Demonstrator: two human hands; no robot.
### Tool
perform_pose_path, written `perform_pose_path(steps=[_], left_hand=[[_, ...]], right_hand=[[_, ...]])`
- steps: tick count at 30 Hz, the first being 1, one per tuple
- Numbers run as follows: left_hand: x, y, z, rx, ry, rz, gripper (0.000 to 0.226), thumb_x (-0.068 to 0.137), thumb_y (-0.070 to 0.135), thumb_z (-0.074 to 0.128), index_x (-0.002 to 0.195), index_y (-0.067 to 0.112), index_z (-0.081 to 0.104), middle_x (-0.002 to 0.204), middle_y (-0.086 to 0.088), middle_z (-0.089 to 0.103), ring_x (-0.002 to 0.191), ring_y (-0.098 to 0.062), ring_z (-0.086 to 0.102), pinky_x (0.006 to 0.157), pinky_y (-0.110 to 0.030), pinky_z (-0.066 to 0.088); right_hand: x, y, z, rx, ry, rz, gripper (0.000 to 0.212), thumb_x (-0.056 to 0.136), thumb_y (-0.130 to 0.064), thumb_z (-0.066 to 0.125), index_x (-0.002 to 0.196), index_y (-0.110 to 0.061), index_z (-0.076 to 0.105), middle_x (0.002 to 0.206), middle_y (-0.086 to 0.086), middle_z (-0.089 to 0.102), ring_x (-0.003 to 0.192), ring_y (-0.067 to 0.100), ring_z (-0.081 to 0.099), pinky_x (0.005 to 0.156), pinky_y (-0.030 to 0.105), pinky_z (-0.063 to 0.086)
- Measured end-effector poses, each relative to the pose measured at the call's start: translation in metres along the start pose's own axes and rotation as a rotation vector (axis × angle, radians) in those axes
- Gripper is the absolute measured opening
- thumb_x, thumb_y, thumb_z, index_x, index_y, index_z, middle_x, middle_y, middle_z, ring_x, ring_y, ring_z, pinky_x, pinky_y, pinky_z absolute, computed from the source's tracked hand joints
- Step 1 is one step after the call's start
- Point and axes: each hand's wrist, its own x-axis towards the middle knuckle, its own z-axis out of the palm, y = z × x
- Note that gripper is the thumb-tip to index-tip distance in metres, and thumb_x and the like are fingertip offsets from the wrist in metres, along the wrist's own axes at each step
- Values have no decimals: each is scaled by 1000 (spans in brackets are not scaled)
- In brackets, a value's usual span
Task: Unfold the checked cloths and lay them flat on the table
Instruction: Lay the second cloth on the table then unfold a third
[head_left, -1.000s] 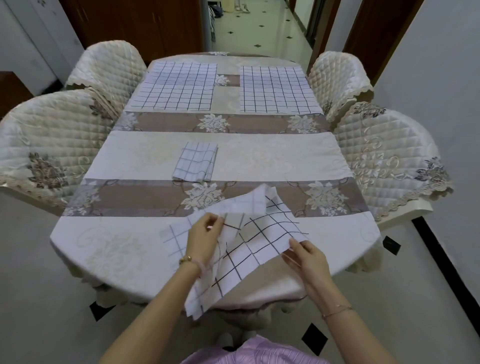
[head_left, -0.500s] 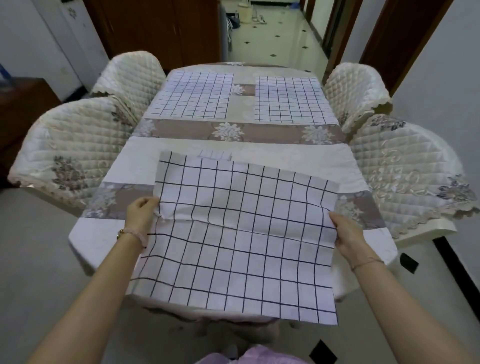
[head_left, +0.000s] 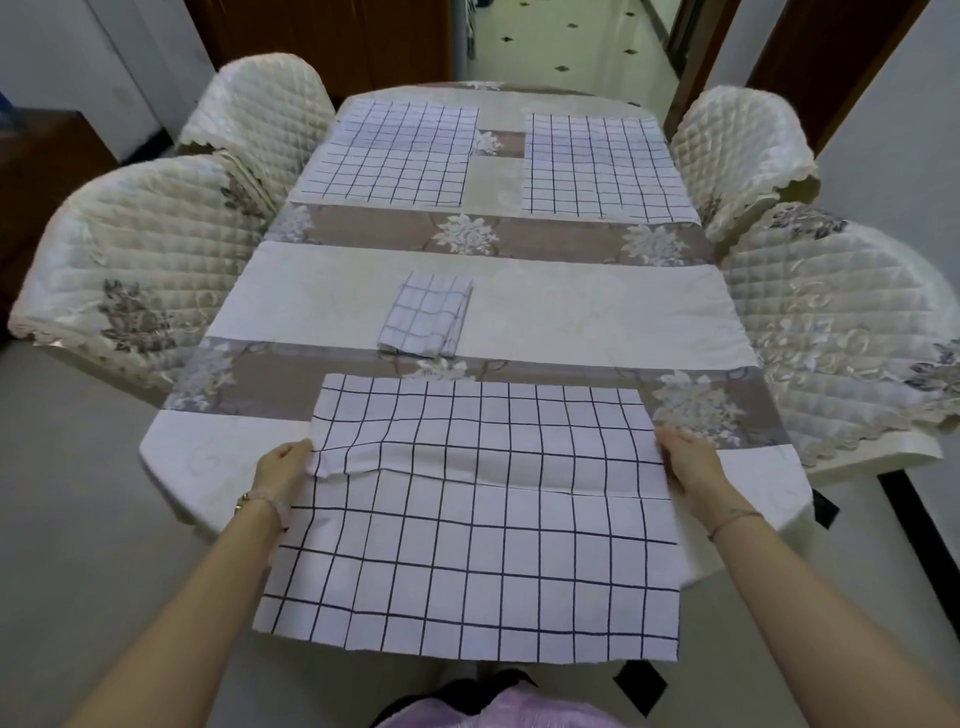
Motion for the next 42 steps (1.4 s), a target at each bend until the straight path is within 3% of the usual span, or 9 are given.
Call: perform_pose_path(steps=[4,9,14,21,26,34,36,39,42], left_hand=[[-6,-10,-9,-19,-55,-24,36,97,30,47,123,7,55,116,-5,54,110,-24,49,106,-42,36],[-17,-33,-19,90,-95,63,33,93,26,56,120,6,55,121,-4,51,113,-20,43,95,-35,32],[-30,-49,-18,190,-87,192,25,89,19,59,71,8,45,75,-8,37,77,-21,34,62,-31,24],[-48,-34,-10,135,-67,273,30,90,23,58,76,-3,49,76,-12,45,74,-22,41,68,-34,34],[-91,-9,37,36,-175,414,14,93,19,55,92,5,61,83,-6,61,73,-16,53,64,-27,43],[-158,8,144,150,-506,520,23,92,24,56,88,1,58,77,-9,48,70,-18,40,62,-27,35],[-182,7,172,171,-620,524,26,91,27,56,92,1,59,81,-6,50,74,-16,42,64,-27,37],[-218,-1,218,254,-753,527,31,92,34,54,94,4,62,89,-12,59,80,-19,48,71,-32,41],[-256,-20,265,343,-839,535,28,92,32,54,91,5,63,95,-24,62,79,-21,50,70,-35,42]], right_hand=[[-28,3,-10,-33,-22,-11,14,91,-26,56,92,-15,66,83,9,60,66,24,52,60,28,40],[-66,20,-21,-113,-42,-13,13,87,-16,63,94,-6,67,78,7,65,67,20,56,58,26,44],[-83,32,-20,-197,-48,-6,15,83,-17,67,80,-2,66,76,12,65,70,25,59,62,30,46],[-105,44,-40,-69,72,-70,40,86,-25,64,78,13,54,73,14,53,68,22,49,64,32,39],[-137,46,-82,117,297,-116,25,92,-22,57,99,0,66,88,11,68,78,23,62,71,34,51],[-212,119,-174,417,727,5,22,87,-35,62,90,-14,69,99,13,68,97,29,63,90,46,50],[-232,144,-199,459,827,36,49,74,-50,68,99,-8,69,103,16,69,97,30,64,85,43,52],[-257,190,-238,526,928,105,35,86,-33,63,108,-6,66,108,20,67,96,31,63,71,34,51],[-279,227,-272,566,985,220,26,89,-29,58,106,-10,65,86,5,72,86,26,63,82,38,51]])
